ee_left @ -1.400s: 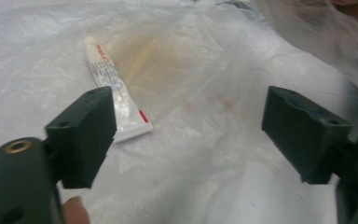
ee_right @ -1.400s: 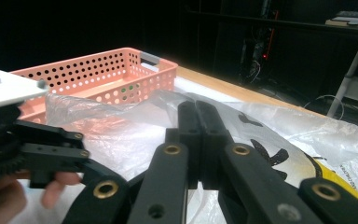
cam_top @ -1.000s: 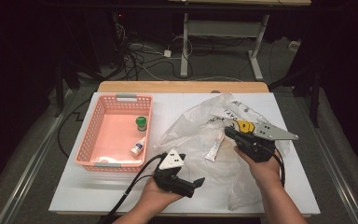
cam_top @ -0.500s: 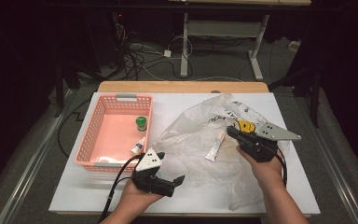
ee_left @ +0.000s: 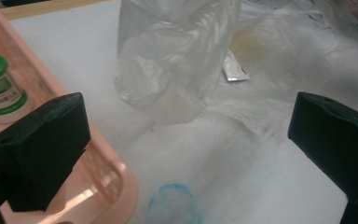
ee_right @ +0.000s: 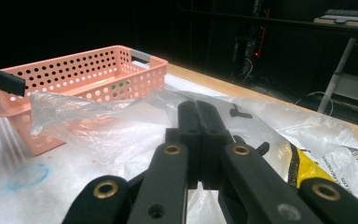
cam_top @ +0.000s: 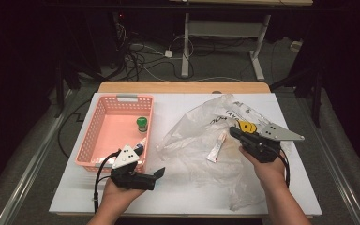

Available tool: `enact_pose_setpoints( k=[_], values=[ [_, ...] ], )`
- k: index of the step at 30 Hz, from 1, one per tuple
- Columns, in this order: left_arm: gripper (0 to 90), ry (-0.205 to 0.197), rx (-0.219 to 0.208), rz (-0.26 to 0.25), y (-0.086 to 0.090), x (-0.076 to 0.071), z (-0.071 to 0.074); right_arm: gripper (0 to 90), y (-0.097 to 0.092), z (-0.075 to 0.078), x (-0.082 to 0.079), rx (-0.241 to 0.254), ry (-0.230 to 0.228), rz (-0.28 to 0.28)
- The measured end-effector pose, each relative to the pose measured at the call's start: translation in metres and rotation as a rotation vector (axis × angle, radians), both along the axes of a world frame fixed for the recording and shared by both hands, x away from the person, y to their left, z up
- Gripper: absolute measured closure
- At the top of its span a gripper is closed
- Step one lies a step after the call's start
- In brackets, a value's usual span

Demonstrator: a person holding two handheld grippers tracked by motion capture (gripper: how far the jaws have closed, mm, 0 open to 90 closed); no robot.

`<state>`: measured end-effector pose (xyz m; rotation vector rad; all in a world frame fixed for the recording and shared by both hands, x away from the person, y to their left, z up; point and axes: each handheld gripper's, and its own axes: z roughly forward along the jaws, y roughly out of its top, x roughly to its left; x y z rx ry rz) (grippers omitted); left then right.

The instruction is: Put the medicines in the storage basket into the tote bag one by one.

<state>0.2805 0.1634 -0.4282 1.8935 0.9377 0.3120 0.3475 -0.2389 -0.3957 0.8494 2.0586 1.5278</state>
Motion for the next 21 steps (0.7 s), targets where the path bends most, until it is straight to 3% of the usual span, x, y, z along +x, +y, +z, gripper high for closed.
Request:
enact_pose_setpoints(
  k=[6,12,21],
  values=[
    [0.0,0.001,-0.005,0.058,0.019,0.006,0.001,90.0,0.000,0.000,0.000,-0.003,-0.003,0.007],
    [0.0,0.010,0.054,0.121,0.038,0.015,-0.005,90.0,0.004,-0.002,0.000,-0.010,0.004,0.008],
    [0.0,0.037,0.055,0.210,0.066,0.022,-0.005,90.0,0.005,-0.002,0.000,-0.014,0.003,0.011]
  ],
)
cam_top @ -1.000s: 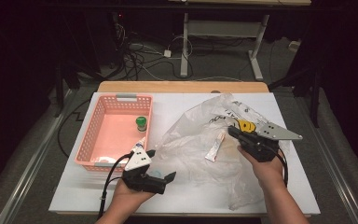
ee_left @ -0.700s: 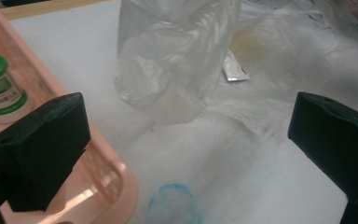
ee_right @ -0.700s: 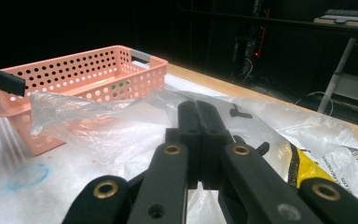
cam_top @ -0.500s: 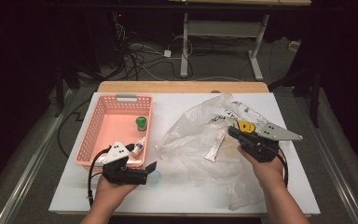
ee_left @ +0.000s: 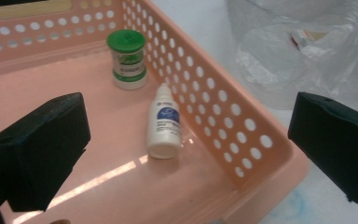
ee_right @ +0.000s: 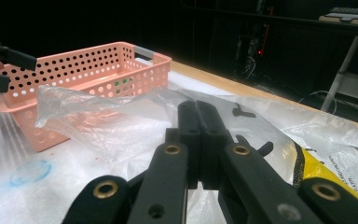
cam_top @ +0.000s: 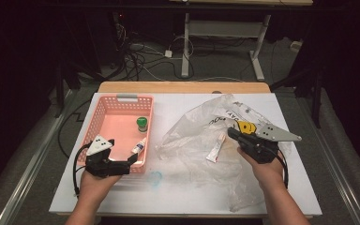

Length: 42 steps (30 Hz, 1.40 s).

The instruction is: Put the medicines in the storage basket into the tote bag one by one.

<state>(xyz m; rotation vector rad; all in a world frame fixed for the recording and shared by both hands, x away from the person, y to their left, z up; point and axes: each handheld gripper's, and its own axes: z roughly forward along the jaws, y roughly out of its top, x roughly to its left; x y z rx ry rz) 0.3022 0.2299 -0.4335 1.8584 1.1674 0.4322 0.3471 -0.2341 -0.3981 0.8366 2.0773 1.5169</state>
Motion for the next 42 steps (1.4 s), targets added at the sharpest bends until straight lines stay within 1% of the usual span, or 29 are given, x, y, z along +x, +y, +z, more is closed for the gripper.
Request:
enact_pose_setpoints(
  k=[2,6,11,14,17,22,24,25,26,27,30,33,35,37,42],
  values=[
    [0.0,0.003,0.004,0.014,0.004,0.001,0.000,90.0,0.000,0.000,0.000,0.000,-0.001,0.001],
    [0.0,0.010,-0.003,0.033,0.010,0.002,-0.001,90.0,0.000,0.000,0.000,0.002,0.003,-0.004],
    [0.0,0.015,0.005,0.029,0.011,0.004,-0.002,90.0,0.000,-0.001,0.000,-0.002,0.005,0.001],
    [0.0,0.020,-0.001,0.033,0.011,0.006,-0.001,90.0,0.000,-0.001,0.001,-0.001,0.006,0.003],
    [0.0,0.012,0.006,0.033,0.008,0.007,0.003,90.0,0.001,-0.001,0.001,-0.004,0.003,0.002],
    [0.3,-0.007,-0.012,0.027,0.001,0.012,0.013,90.0,0.001,-0.001,0.001,-0.001,0.007,0.005],
    [0.3,-0.015,-0.019,0.017,-0.003,0.017,0.018,90.0,0.000,-0.001,0.001,-0.001,0.008,0.004],
    [0.3,-0.014,-0.038,0.008,-0.004,0.021,0.021,90.0,0.000,-0.001,0.001,-0.001,0.008,0.005],
    [0.2,-0.015,-0.048,0.002,-0.005,0.024,0.024,90.0,0.000,-0.001,0.001,-0.001,0.006,0.004],
    [0.2,-0.016,-0.048,0.000,-0.006,0.027,0.025,90.0,0.000,-0.001,0.001,-0.002,0.003,0.005],
    [0.0,-0.013,-0.034,0.006,-0.010,0.041,0.031,90.0,-0.001,0.000,0.000,0.001,0.003,0.002],
    [0.0,-0.013,-0.014,0.015,-0.013,0.053,0.033,90.0,-0.002,0.000,0.001,0.005,0.003,0.006],
    [0.0,0.005,-0.016,0.015,-0.014,0.063,0.032,90.0,-0.002,0.001,0.001,0.010,0.004,0.002],
    [0.0,0.026,-0.004,0.023,-0.015,0.074,0.030,90.0,-0.003,0.001,0.001,0.008,0.003,0.003],
    [0.0,0.052,0.029,0.038,-0.016,0.093,0.027,90.0,-0.004,0.000,0.002,0.006,0.003,-0.001]
  ],
)
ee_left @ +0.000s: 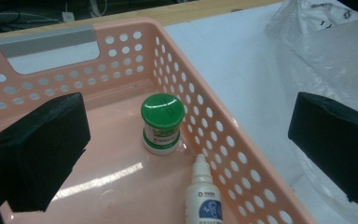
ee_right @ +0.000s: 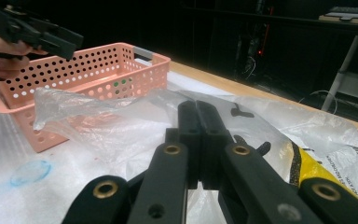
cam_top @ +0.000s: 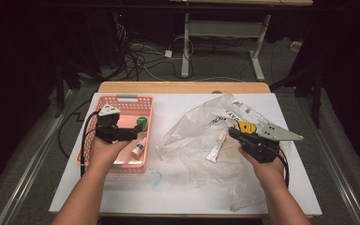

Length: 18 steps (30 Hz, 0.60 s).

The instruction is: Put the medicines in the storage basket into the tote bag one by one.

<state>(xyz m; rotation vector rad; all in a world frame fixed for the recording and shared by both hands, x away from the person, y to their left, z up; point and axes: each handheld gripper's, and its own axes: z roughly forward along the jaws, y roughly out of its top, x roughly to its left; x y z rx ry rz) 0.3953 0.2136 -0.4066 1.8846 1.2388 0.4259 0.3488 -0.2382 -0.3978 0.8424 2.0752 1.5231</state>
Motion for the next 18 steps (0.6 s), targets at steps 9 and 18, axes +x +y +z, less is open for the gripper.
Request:
enact_pose_setpoints(
  k=[9,18],
  values=[
    [0.5,0.042,0.023,0.009,-0.001,0.023,-0.006,90.0,0.000,-0.001,0.001,0.004,0.004,0.001],
    [14.0,0.133,0.043,0.005,0.002,0.041,-0.019,90.0,0.001,-0.002,0.001,0.008,0.011,0.002]
  ],
)
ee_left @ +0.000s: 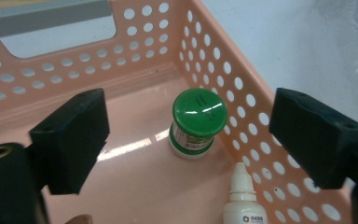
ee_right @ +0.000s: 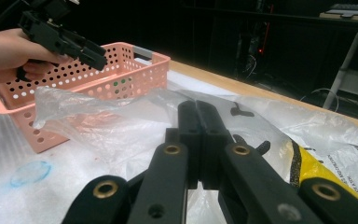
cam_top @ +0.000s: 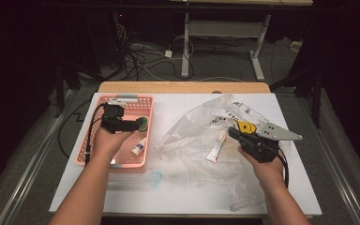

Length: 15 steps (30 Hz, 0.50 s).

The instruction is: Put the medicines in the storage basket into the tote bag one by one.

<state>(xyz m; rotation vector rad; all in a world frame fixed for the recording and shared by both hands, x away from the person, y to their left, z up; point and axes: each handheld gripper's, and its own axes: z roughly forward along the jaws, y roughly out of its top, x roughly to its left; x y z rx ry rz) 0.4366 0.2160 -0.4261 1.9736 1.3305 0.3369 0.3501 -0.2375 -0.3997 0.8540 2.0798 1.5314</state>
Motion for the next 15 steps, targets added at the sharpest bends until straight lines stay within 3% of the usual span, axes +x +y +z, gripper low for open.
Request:
enact_pose_setpoints(
  k=[2,5,9,15],
  values=[
    [14.1,0.030,-0.006,-0.004,-0.001,0.004,-0.002,90.0,0.000,0.000,0.000,-0.001,0.000,0.001],
    [16.2,0.051,0.036,-0.029,-0.006,0.009,-0.006,90.0,0.000,0.000,0.000,0.001,0.003,-0.001],
    [17.6,0.100,0.023,-0.026,-0.007,0.018,-0.013,90.0,-0.001,-0.001,0.001,0.002,0.003,-0.003],
    [21.7,0.136,0.035,-0.035,-0.011,0.029,-0.021,90.0,-0.002,0.000,0.001,0.008,0.000,-0.005]
  ],
)
